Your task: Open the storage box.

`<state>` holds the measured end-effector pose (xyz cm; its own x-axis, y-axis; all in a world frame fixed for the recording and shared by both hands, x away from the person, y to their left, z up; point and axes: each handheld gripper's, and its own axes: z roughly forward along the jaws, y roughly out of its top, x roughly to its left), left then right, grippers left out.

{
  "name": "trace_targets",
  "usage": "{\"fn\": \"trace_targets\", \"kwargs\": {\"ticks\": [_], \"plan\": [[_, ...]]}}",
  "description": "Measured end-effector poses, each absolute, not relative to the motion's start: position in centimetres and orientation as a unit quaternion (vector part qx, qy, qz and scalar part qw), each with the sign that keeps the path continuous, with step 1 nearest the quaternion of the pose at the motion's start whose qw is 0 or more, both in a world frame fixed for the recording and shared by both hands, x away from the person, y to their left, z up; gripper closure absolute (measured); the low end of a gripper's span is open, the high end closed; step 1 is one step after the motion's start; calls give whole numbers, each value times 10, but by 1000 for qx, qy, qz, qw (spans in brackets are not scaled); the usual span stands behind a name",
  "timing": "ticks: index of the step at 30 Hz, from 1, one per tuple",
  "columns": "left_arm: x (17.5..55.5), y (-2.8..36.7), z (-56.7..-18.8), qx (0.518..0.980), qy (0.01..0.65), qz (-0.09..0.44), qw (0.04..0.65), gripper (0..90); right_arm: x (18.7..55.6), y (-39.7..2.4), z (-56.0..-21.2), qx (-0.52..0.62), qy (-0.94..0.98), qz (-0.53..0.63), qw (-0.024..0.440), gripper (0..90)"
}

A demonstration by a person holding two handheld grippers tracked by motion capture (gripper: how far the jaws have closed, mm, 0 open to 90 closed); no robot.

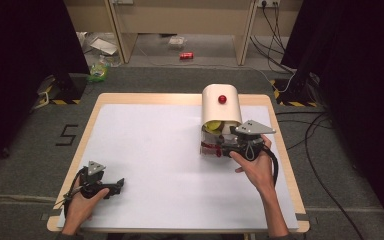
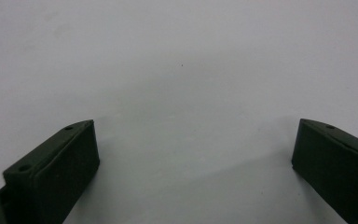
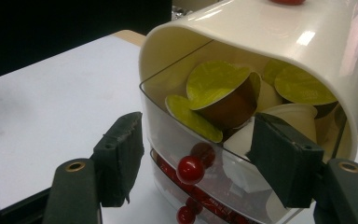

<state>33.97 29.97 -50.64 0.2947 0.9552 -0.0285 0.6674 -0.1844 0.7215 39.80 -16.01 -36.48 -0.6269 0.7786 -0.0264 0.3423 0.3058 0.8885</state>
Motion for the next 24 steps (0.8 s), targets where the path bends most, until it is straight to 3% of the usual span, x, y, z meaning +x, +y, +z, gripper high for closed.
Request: {"fn": "trace_targets", "kwargs": {"ticks": [24], "plan": [[340, 300, -506, 737, 550, 222, 323, 0, 399, -163, -362, 358, 789, 445, 228, 385]]}}
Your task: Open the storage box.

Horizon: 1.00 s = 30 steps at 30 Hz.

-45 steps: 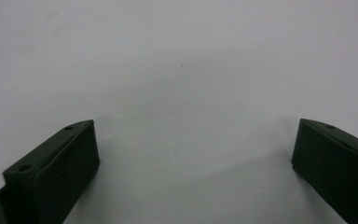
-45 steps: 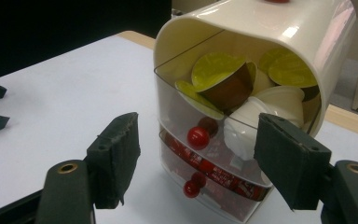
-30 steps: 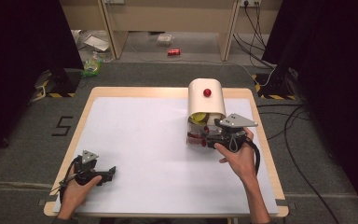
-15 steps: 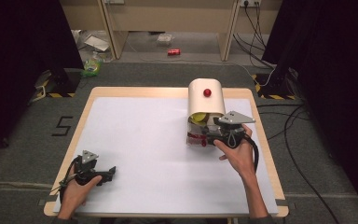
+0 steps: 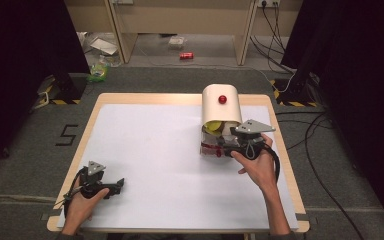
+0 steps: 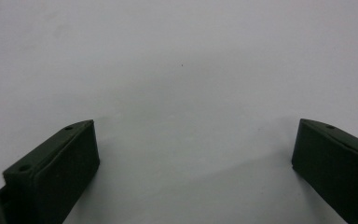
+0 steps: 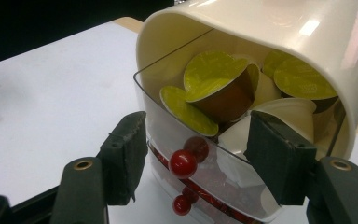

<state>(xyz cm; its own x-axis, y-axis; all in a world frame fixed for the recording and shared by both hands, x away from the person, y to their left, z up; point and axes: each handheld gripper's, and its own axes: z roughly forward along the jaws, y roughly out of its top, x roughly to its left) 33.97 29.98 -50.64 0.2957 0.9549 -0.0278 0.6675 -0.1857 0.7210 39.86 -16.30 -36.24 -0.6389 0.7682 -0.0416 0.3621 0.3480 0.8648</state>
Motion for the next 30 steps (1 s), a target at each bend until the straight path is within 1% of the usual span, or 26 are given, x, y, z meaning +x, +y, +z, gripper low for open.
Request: {"fn": "trace_targets", "kwargs": {"ticks": [14, 22, 30], "plan": [[340, 300, -506, 737, 550, 222, 323, 0, 402, -160, -365, 352, 791, 443, 233, 380], [340, 300, -506, 737, 550, 222, 323, 0, 394, -163, -363, 345, 802, 434, 224, 408], [340, 300, -506, 737, 550, 222, 323, 0, 379, -165, -363, 327, 813, 423, 231, 453]]}}
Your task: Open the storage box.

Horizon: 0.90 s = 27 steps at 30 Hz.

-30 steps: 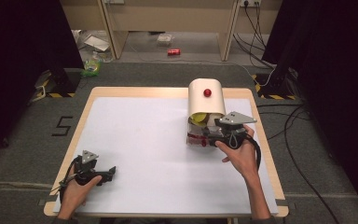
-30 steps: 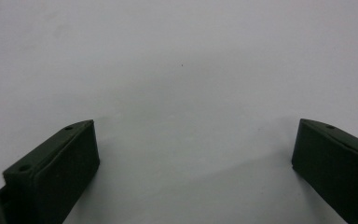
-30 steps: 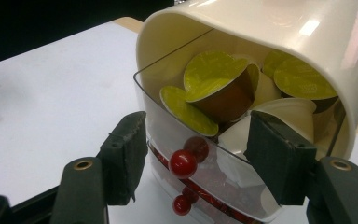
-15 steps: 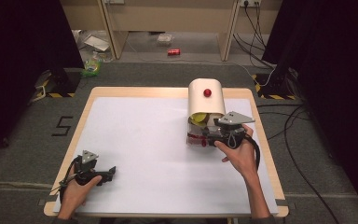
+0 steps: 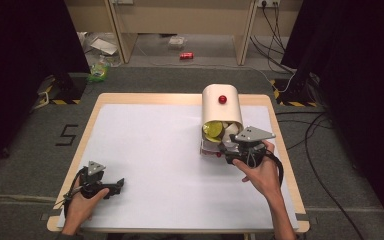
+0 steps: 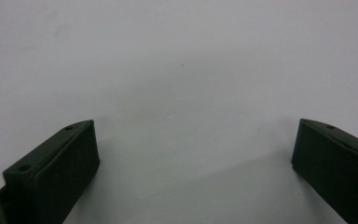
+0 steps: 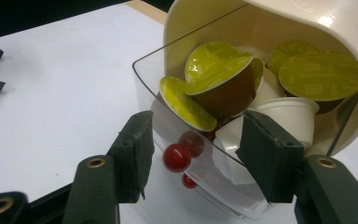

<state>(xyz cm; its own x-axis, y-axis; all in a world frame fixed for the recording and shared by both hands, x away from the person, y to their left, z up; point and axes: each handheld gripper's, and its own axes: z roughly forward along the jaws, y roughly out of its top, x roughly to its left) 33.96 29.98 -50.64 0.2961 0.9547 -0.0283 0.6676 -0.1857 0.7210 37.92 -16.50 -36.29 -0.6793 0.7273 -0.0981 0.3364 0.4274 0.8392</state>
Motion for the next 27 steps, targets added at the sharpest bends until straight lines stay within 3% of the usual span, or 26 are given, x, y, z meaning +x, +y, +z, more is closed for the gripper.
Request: {"fn": "trace_targets", "kwargs": {"ticks": [27], "plan": [[340, 300, -506, 738, 550, 222, 323, 0, 352, -169, -368, 313, 825, 413, 224, 469]]}}
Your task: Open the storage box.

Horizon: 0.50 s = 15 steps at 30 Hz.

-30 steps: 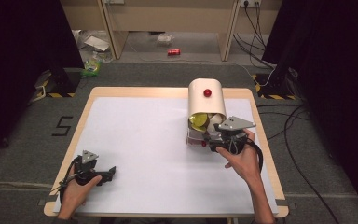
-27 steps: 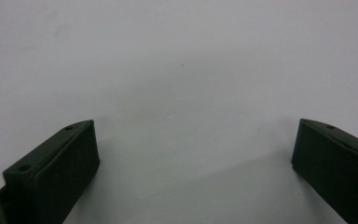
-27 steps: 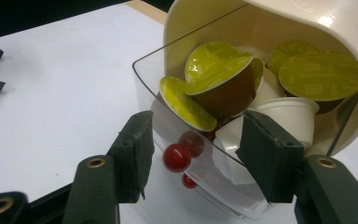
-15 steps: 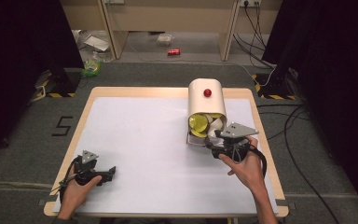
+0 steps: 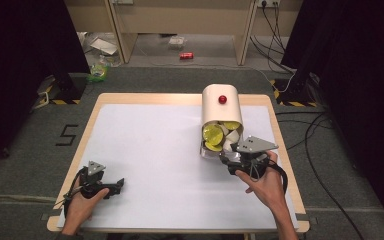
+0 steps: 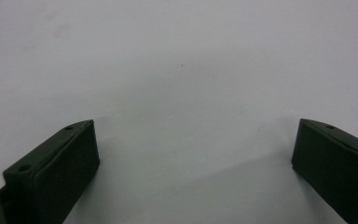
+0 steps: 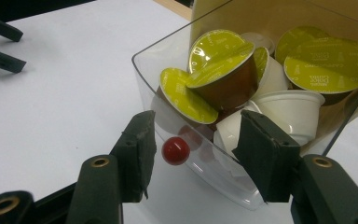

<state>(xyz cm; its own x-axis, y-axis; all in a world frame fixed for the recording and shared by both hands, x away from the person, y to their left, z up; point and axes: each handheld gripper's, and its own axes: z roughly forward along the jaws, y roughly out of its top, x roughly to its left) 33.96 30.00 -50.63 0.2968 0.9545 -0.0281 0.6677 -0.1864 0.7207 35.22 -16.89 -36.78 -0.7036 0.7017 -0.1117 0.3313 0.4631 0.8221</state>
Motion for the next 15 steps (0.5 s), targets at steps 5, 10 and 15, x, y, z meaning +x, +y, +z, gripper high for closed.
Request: {"fn": "trace_targets", "kwargs": {"ticks": [5, 10, 15], "plan": [[340, 300, -506, 738, 550, 222, 323, 0, 347, -170, -369, 309, 829, 410, 223, 474], [340, 300, -506, 737, 550, 222, 323, 0, 342, -175, -371, 314, 825, 412, 228, 477], [340, 300, -506, 737, 550, 222, 323, 0, 340, -178, -372, 313, 825, 412, 227, 477]]}}
